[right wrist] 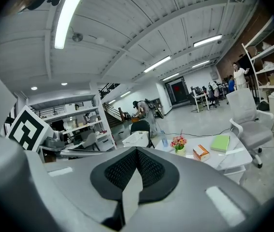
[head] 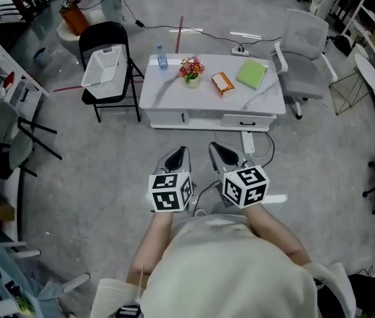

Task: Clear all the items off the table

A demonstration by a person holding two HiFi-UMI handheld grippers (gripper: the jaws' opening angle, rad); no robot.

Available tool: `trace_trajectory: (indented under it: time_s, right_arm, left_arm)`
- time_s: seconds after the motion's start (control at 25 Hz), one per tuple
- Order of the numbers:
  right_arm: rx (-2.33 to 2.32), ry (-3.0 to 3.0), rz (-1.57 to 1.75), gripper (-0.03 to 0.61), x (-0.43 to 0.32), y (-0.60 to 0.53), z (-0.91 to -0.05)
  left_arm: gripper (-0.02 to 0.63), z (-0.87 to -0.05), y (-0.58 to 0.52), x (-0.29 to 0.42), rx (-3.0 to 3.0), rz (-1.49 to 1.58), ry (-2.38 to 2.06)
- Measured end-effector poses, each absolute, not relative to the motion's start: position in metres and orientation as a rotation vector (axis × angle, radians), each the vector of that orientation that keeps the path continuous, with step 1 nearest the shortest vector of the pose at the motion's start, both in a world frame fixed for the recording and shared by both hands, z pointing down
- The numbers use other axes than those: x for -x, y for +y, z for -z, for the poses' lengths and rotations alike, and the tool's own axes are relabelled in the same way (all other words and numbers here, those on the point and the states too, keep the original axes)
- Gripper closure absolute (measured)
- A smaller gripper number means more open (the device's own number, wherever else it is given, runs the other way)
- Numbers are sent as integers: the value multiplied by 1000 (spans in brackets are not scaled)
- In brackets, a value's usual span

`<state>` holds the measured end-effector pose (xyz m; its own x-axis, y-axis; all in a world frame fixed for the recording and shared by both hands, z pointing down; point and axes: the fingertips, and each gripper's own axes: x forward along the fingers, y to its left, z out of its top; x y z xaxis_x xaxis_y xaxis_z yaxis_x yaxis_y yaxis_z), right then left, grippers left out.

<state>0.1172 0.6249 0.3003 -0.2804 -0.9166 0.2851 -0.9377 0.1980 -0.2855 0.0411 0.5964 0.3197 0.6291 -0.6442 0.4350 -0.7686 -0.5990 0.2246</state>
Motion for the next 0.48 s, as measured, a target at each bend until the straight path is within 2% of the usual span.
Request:
trace_trajectory:
  time_s: [0.48]
  right_arm:
    - [-1802,-2404,-641,580,-121,583,-314]
  left_arm:
    - [604,-338,560,-44,-2419,-455,-1163]
